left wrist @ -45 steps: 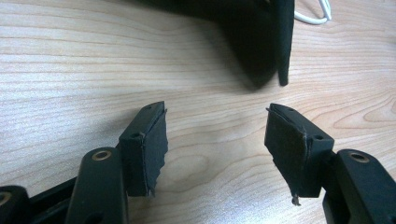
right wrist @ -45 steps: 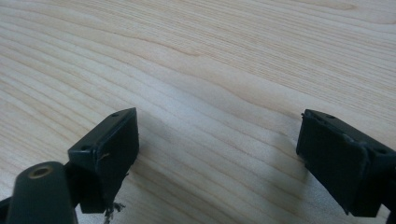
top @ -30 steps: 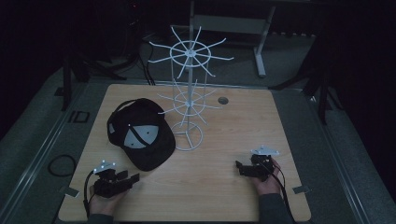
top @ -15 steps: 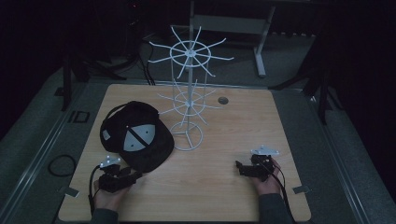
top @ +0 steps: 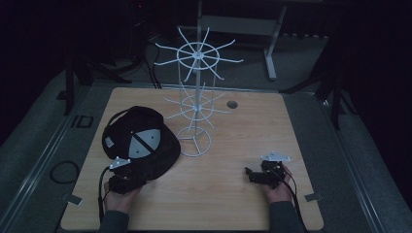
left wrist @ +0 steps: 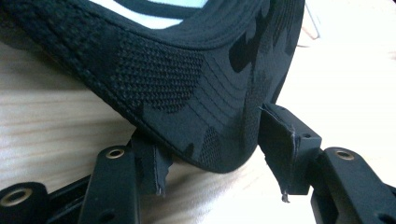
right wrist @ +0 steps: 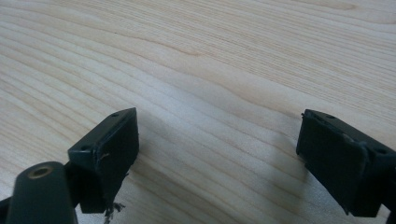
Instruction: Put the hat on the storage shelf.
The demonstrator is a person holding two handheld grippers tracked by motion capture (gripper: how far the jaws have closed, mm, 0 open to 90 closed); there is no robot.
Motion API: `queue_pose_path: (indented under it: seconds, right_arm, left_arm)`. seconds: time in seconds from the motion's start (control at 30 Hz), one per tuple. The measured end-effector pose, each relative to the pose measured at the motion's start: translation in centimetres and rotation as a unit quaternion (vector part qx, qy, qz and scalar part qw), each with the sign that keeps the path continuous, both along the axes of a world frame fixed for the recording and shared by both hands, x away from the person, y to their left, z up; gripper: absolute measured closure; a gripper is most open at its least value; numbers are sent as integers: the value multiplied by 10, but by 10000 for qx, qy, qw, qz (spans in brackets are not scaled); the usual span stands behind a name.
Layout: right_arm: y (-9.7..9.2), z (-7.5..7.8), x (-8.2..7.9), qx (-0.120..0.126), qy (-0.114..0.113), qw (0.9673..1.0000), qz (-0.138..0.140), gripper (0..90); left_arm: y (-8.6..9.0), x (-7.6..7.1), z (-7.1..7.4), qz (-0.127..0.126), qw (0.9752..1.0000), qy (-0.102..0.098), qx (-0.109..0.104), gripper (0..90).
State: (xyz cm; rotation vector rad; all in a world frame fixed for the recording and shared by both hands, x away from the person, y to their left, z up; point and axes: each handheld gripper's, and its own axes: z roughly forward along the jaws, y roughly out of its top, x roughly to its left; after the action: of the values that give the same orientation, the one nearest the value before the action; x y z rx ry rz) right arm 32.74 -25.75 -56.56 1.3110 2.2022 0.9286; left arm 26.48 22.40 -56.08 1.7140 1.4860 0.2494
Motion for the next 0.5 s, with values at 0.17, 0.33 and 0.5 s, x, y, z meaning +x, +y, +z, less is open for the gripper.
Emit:
queue_pose_path:
  seconds: [0.17, 0.33, 0.5]
  right_arm:
    - [0, 0, 0, 1, -1, 10000, -3, 127]
    - [0, 0, 0, 0, 1, 10000, 0, 127]
    - [0, 0, 0, 1, 0, 10000, 0, 127]
  left_arm:
    - [-5, 2, -2, 52, 9999, -108, -10, 464]
    - [-14, 0, -6, 126, 9995, -283, 32, 452]
    - [-25, -2, -10, 75, 9994, -306, 119, 461]
